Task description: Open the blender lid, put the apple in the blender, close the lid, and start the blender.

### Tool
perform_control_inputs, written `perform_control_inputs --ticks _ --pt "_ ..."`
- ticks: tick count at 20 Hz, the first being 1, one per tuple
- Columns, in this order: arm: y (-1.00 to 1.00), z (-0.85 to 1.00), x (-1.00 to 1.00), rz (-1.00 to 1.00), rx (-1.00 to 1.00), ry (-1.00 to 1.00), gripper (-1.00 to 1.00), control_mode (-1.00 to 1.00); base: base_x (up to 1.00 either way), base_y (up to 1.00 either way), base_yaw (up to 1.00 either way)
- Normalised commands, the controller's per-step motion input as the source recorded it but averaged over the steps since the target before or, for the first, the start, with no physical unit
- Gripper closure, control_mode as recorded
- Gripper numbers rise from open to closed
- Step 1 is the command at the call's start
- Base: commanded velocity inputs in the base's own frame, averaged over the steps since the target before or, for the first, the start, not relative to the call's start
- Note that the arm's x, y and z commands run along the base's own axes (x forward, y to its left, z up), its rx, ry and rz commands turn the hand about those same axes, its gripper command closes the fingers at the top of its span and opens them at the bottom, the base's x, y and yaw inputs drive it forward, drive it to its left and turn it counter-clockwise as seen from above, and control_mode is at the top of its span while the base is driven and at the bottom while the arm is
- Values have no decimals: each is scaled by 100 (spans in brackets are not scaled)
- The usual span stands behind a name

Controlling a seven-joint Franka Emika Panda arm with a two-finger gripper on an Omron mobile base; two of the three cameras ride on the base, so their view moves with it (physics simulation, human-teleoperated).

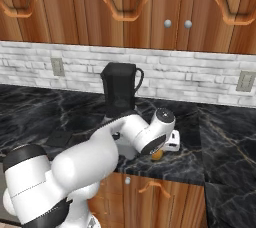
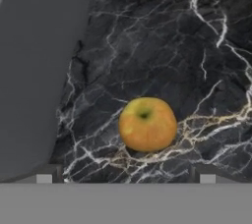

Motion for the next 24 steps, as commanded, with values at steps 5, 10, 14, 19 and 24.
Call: perform_control_inputs --ticks 5,10,14,19,24 --pt "0 0 -16 14 0 0 -100 -100 0 0 0" --pt "0 -6 -1 13 0 0 -100 -100 0 0 0" --pt "0 -20 12 9 0 0 -100 -100 0 0 0" --pt "0 -25 24 7 0 0 -100 -100 0 0 0" --pt "-3 -22 21 5 0 0 -100 -100 0 0 0"
